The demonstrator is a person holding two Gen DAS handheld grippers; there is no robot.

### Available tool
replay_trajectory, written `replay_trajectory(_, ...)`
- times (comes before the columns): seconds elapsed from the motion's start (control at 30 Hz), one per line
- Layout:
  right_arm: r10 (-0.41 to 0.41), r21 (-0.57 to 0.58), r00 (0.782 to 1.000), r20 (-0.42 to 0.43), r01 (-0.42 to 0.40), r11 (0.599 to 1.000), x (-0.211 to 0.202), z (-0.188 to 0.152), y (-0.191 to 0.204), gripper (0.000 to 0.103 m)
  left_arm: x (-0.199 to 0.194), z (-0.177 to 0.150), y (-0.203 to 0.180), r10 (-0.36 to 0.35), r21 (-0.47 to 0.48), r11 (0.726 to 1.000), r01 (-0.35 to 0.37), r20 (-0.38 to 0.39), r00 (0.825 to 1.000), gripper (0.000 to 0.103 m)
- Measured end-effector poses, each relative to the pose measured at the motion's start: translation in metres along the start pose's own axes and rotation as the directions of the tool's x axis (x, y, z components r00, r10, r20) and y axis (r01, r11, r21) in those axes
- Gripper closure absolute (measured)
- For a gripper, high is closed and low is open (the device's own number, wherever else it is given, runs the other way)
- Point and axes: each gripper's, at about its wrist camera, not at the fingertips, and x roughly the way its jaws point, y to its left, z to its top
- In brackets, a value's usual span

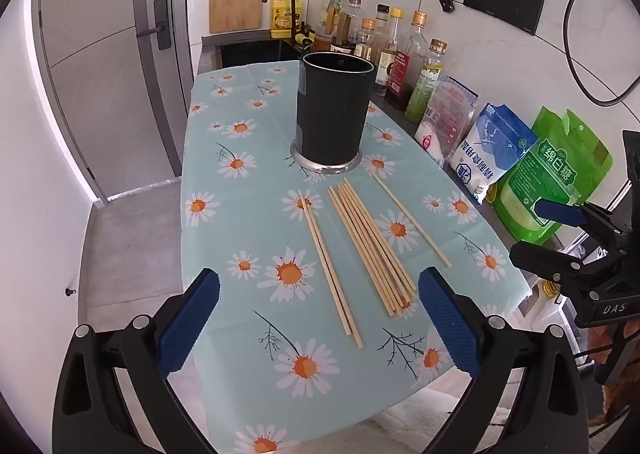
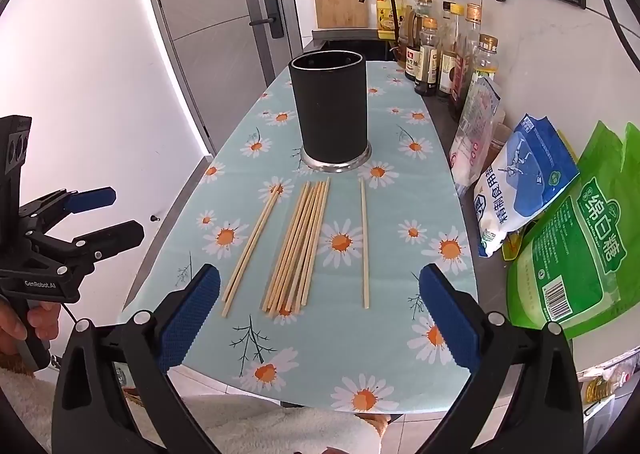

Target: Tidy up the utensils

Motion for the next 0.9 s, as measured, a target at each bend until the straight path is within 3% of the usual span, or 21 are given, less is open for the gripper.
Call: replay_trajectory(0.9, 0.005, -0.028, 1.0, -0.026, -0.006, 1.0, 0.012, 0.004, 0.004, 0.004, 0.007, -0.001, 0.001, -0.01, -0.017, 1.0, 0.009, -0.027, 1.0, 0.006)
